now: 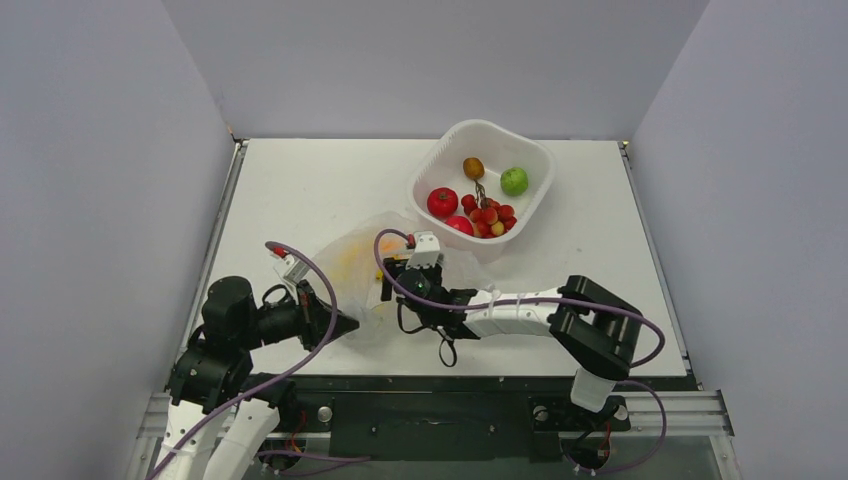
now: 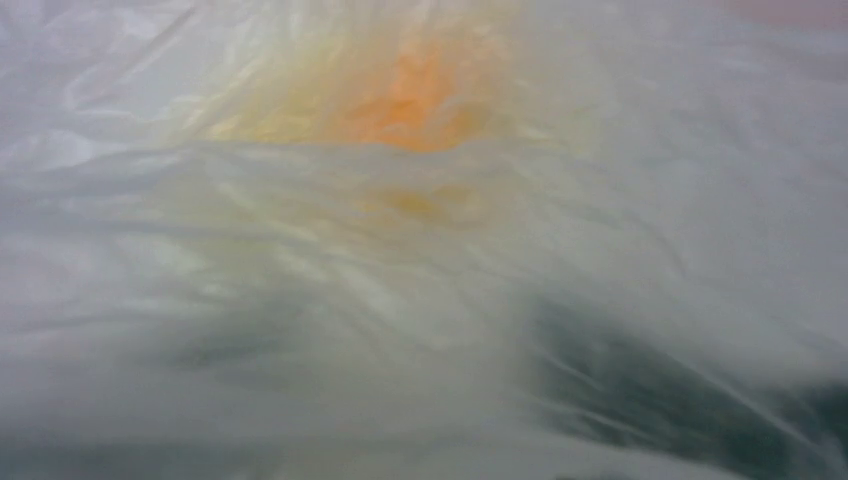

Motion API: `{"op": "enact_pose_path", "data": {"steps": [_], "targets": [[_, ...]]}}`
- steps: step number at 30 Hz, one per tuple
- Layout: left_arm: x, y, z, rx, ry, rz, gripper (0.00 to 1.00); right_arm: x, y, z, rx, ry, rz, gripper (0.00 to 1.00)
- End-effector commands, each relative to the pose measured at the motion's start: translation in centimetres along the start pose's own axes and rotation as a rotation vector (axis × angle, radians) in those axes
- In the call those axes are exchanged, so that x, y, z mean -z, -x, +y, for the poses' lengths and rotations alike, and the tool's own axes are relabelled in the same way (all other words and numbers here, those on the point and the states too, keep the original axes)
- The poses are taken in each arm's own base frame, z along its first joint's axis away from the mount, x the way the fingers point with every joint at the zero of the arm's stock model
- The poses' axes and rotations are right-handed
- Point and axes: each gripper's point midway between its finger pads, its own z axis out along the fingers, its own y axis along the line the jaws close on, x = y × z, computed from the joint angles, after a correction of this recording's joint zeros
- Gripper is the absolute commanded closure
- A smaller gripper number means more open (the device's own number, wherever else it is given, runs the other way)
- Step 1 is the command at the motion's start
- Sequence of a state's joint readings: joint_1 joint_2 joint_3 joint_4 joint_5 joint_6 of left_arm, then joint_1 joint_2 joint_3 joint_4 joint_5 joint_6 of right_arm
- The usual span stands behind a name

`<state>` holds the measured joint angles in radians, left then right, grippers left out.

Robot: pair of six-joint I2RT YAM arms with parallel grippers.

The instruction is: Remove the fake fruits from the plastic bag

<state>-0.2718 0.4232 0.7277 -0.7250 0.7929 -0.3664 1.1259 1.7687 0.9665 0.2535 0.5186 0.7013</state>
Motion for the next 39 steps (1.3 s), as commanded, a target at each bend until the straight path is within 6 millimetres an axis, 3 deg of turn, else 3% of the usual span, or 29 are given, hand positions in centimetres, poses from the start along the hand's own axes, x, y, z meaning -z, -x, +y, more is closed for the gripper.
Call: {"op": "enact_pose_path", "data": {"steps": [1,4,9,14,18,21,24,30,33,39], "targets": [[1.0,4.2,-4.3,-0.080,-0.140,-0.130,1.00,2.6,5.6,-5.2,-0.042,-0.140,-0.122,0.28],[2.3,6.4,-4.1,-0.121,-0.025,-0.220,1.00,5.7,6.9,-8.6,-0.008,-0.238,-0.149,0.31],[4.3,9.0,-1.7,-0.105,0.203,-0.374,1.00,11.6,10.2,-13.2,0.033,-0.358,-0.236,0.31],[3.2,10.4,-3.1,-0.077,0.090,-0.408,1.00,15.1,14.2,-14.8,0.037,-0.396,-0.313,0.29],[3.6,12.6,-6.3,-0.107,-0.037,-0.456,1.00,16.7,16.6,-13.6,0.003,-0.324,-0.337,0.24],[3.5,12.7,-6.2,-0.119,-0.033,-0.453,1.00,16.0,16.3,-11.5,0.031,-0.226,-0.283,0.23],[2.1,11.6,-5.6,-0.076,-0.079,-0.393,1.00,14.2,14.4,-7.5,0.055,-0.064,-0.166,0.21],[0.2,9.6,-5.0,-0.001,-0.180,-0.320,1.00,12.6,10.6,-0.4,0.060,0.137,0.006,0.22],[-0.1,9.3,-5.0,0.008,-0.204,-0.300,1.00,11.6,10.0,0.6,0.018,0.115,0.035,0.22],[-0.5,8.3,-5.1,0.021,-0.237,-0.249,1.00,9.5,9.3,0.1,-0.109,0.004,0.081,0.22]]}}
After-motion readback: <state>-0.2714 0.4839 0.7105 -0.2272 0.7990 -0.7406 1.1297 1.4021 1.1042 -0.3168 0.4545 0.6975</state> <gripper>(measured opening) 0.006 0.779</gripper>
